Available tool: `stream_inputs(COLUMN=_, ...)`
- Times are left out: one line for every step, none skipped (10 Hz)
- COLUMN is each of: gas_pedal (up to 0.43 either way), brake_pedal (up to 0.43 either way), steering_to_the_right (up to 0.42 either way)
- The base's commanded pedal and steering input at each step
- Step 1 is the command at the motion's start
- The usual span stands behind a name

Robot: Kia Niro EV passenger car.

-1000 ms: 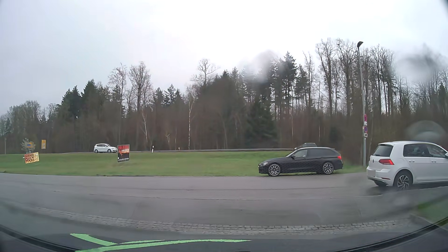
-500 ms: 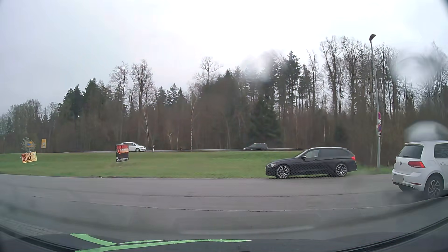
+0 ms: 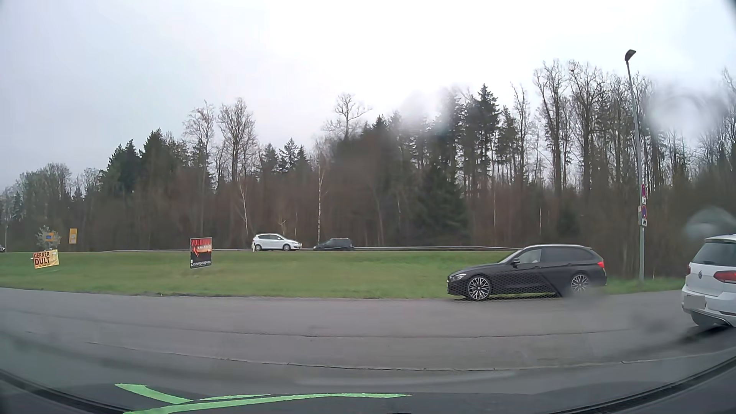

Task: Follow the waypoints while adhering to traffic rules and regulations

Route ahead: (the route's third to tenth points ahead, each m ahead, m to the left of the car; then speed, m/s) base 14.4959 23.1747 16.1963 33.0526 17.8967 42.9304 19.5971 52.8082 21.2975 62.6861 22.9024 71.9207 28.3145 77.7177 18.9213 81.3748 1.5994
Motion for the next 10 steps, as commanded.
stream_inputs(gas_pedal=0.0, brake_pedal=0.213, steering_to_the_right=-0.056)
stream_inputs(gas_pedal=0.0, brake_pedal=0.213, steering_to_the_right=-0.058)
stream_inputs(gas_pedal=0.0, brake_pedal=0.207, steering_to_the_right=-0.058)
stream_inputs(gas_pedal=0.0, brake_pedal=0.201, steering_to_the_right=-0.059)
stream_inputs(gas_pedal=0.0, brake_pedal=0.171, steering_to_the_right=-0.061)
stream_inputs(gas_pedal=0.0, brake_pedal=0.14, steering_to_the_right=-0.062)
stream_inputs(gas_pedal=0.0, brake_pedal=0.128, steering_to_the_right=-0.065)
stream_inputs(gas_pedal=0.0, brake_pedal=0.104, steering_to_the_right=-0.068)
stream_inputs(gas_pedal=0.0, brake_pedal=0.085, steering_to_the_right=-0.071)
stream_inputs(gas_pedal=0.0, brake_pedal=0.049, steering_to_the_right=-0.073)
